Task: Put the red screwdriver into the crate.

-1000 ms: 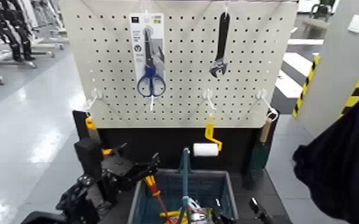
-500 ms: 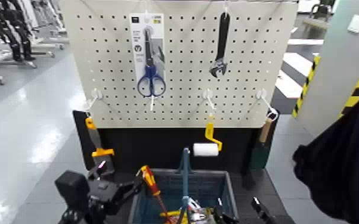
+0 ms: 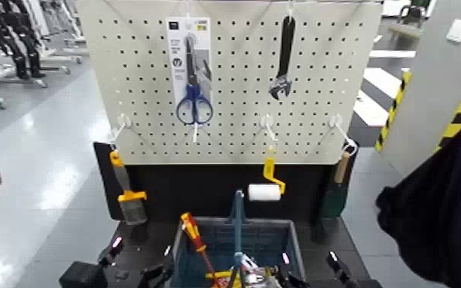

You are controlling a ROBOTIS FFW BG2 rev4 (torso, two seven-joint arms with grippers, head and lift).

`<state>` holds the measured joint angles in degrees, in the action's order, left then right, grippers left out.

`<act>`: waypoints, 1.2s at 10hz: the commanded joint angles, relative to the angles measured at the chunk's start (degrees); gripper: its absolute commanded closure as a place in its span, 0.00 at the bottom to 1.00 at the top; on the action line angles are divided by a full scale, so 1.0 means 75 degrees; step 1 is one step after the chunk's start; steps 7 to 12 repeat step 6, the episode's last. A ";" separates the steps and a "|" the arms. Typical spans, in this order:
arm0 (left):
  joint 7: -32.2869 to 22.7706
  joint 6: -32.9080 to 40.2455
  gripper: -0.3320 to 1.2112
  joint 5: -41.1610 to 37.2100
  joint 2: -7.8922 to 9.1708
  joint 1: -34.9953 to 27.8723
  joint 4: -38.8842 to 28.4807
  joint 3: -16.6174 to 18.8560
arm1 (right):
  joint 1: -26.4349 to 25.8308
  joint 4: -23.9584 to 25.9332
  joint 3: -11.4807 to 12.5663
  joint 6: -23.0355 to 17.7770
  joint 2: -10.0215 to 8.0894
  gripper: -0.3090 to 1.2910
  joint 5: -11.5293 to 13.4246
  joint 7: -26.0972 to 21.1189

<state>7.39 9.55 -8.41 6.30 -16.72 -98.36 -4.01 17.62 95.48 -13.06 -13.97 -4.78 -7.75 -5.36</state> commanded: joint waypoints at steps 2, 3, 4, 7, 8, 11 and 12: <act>-0.0083 0.0110 0.26 0.0008 0.0016 -0.0197 -0.0034 0.0007 | 0.0053 0.0066 0.0065 -0.0271 0.0028 0.28 0.0388 -0.0012; -0.0071 0.0110 0.27 0.0008 0.0039 -0.0208 -0.0045 -0.0004 | 0.0053 0.0066 0.0065 -0.0271 0.0028 0.28 0.0412 -0.0024; -0.0071 0.0110 0.27 0.0020 0.0063 -0.0220 -0.0069 -0.0016 | 0.0065 0.0078 0.0065 -0.0282 0.0028 0.28 0.0435 -0.0024; -0.0071 0.0110 0.27 0.0032 0.0133 -0.0220 -0.0092 -0.0063 | 0.0053 0.0125 0.0053 -0.0142 0.0028 0.28 0.0541 -0.0118; -0.0071 0.0110 0.27 0.0032 0.0133 -0.0220 -0.0092 -0.0063 | 0.0053 0.0125 0.0053 -0.0142 0.0028 0.28 0.0541 -0.0118; -0.0071 0.0110 0.27 0.0032 0.0133 -0.0220 -0.0092 -0.0063 | 0.0053 0.0125 0.0053 -0.0142 0.0028 0.28 0.0541 -0.0118; -0.0071 0.0110 0.27 0.0032 0.0133 -0.0220 -0.0092 -0.0063 | 0.0053 0.0125 0.0053 -0.0142 0.0028 0.28 0.0541 -0.0118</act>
